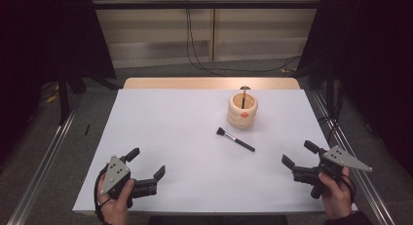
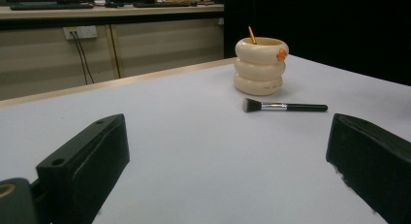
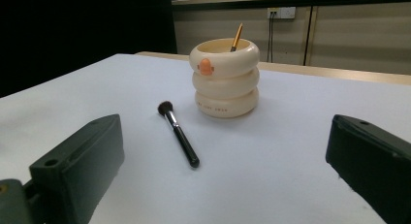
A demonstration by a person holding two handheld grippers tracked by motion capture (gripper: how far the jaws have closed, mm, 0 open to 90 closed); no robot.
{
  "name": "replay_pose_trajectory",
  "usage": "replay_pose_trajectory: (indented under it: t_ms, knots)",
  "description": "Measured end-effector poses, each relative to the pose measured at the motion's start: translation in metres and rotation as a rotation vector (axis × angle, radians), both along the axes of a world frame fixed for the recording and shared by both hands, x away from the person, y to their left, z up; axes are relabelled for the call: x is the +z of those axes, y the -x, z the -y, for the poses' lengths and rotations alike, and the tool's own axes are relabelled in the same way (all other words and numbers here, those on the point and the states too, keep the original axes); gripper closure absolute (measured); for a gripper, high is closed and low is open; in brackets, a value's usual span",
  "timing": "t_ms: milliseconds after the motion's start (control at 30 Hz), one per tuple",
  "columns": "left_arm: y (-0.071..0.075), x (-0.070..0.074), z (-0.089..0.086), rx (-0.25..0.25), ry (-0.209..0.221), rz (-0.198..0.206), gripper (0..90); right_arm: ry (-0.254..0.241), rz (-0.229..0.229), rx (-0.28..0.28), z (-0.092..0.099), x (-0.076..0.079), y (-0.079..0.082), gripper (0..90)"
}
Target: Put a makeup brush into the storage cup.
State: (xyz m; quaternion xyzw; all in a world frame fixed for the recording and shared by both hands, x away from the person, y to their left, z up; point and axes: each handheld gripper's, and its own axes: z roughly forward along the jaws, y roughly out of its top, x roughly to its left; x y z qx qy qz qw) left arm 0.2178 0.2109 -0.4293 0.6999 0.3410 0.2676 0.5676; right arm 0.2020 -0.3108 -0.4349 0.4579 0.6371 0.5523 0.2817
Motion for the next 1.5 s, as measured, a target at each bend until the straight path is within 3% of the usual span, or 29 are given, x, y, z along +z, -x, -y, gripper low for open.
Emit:
replay_pose_trajectory:
  t_ms: [400,667,767,967,1067,1133,1300,1500]
  knots:
    - [-0.001,-0.001,-0.001,0.000,-0.005,-0.002,1.5,0.025,0.007,0.022,-0.001,0.000,0.001,1.4]
    - [0.000,0.000,0.001,-0.002,0.004,0.001,1.5,0.064,0.041,0.069,-0.003,0.003,-0.001,4.1]
    - [-0.001,0.000,0.001,-0.009,0.003,-0.006,1.5,0.049,0.048,0.076,-0.005,0.007,-0.004,4.0]
    - [-0.002,-0.001,0.000,-0.006,0.015,-0.014,1.5,0.049,0.069,0.118,-0.012,0.015,-0.020,6.5]
    - [-0.002,-0.001,0.000,-0.009,0.012,-0.015,1.4,0.056,0.074,0.135,-0.018,0.018,-0.027,7.1]
    - [-0.001,-0.001,0.002,-0.005,-0.016,-0.003,1.5,0.067,0.070,0.154,-0.022,0.019,-0.033,6.4]
    - [0.000,-0.001,0.002,-0.011,-0.008,-0.003,1.4,0.055,0.088,0.168,-0.028,0.024,-0.049,7.0]
    - [0.000,-0.001,0.002,-0.013,-0.017,0.004,1.4,0.088,0.081,0.210,-0.042,0.027,-0.069,7.7]
